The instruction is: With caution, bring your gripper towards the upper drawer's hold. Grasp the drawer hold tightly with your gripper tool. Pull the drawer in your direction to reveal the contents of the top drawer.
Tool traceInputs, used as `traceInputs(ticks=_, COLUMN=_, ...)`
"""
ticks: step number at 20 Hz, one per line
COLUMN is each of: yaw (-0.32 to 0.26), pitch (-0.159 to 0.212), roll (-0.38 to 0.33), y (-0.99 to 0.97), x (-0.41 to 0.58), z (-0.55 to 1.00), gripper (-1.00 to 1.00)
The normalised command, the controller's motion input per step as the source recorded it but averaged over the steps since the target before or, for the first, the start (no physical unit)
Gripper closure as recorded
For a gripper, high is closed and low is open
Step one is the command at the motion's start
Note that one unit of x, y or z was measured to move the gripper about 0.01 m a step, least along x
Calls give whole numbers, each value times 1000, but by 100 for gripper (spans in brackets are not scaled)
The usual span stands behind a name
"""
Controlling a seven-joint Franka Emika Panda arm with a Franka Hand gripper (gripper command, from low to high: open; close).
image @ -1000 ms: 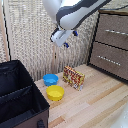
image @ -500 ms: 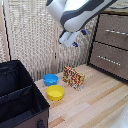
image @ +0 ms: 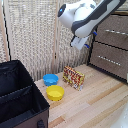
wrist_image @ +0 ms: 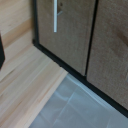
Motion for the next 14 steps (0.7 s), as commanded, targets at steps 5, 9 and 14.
traceInputs(ticks=5, yaw=33, pitch=0, roll=-355, y=-476, x=27, z=-111, gripper=-100)
traceInputs(ticks=9, yaw=18, pitch=21, roll=-302, y=-510, x=-4, z=91, gripper=-100)
traceInputs(ticks=14, yaw=0, pitch=37, roll=-150, y=-442, x=0, z=547, gripper=-100)
